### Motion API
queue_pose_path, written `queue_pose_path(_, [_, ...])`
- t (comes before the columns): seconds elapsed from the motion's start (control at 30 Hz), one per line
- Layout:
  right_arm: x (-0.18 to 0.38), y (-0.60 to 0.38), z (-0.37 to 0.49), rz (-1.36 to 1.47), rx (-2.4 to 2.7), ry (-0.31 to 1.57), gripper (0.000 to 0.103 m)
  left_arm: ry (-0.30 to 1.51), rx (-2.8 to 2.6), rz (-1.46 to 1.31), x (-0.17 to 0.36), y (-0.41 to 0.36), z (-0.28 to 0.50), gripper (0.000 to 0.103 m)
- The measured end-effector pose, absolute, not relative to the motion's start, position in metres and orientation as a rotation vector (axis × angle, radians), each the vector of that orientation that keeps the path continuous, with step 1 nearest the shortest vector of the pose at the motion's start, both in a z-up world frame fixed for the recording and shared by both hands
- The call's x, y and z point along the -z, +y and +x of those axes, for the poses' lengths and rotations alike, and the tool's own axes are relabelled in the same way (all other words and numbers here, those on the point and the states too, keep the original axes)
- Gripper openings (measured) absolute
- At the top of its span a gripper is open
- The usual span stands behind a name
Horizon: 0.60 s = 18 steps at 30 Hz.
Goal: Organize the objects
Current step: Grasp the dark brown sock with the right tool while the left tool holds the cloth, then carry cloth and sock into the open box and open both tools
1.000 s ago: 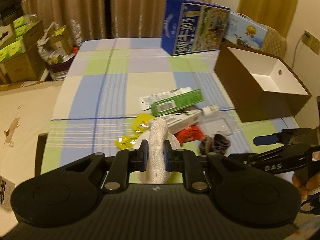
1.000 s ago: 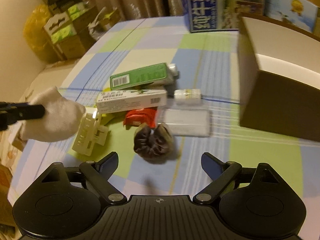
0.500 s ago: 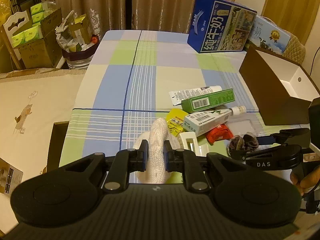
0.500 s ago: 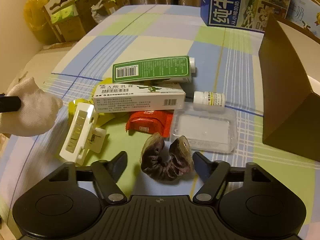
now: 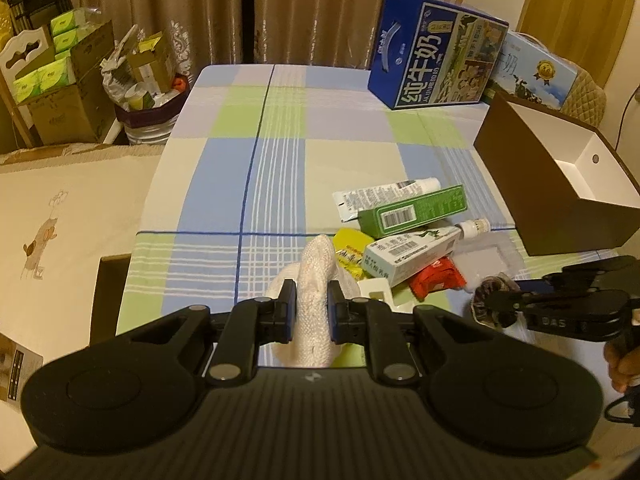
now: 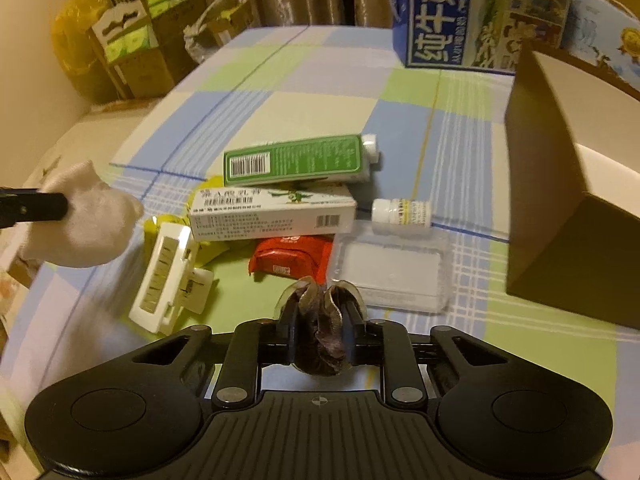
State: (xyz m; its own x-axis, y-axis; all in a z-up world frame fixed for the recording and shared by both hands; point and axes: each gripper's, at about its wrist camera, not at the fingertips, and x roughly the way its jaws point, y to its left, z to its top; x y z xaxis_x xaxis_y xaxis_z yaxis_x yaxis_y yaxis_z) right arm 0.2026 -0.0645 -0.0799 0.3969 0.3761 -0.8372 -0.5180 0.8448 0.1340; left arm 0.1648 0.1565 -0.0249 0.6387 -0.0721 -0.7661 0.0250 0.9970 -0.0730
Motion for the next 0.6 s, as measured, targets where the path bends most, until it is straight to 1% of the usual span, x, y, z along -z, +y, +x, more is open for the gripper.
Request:
queue_pose_path(0.3, [0.047,-0.111,0.193,-0.081,-0.568,0.964,0.019,0.848,0.099,-0.022,0.011,0.119,0.167,0.012])
queue_pose_path(0.6, [0.017,-0.183,0.193,-0.025,-0.534,0.904,0.019,0.816,0.181,0.013,-0.002,0.047,0.173,0.012])
